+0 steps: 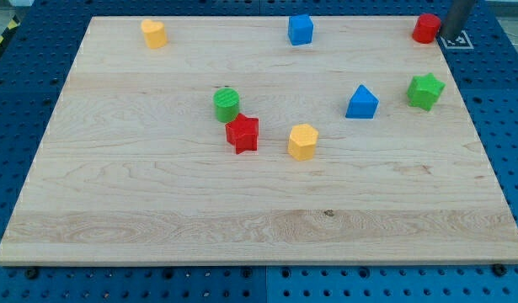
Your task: Place your arm to the top of the green star
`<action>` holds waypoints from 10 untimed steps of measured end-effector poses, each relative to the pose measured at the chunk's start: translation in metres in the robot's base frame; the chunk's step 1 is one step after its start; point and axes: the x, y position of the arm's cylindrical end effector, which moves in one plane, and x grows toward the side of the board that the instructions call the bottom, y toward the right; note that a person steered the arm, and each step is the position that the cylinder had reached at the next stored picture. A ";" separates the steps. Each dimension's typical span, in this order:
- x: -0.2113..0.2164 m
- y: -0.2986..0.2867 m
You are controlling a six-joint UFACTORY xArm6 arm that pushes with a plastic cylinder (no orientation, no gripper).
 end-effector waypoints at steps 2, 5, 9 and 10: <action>0.061 -0.008; 0.077 -0.022; 0.081 -0.048; 0.088 -0.048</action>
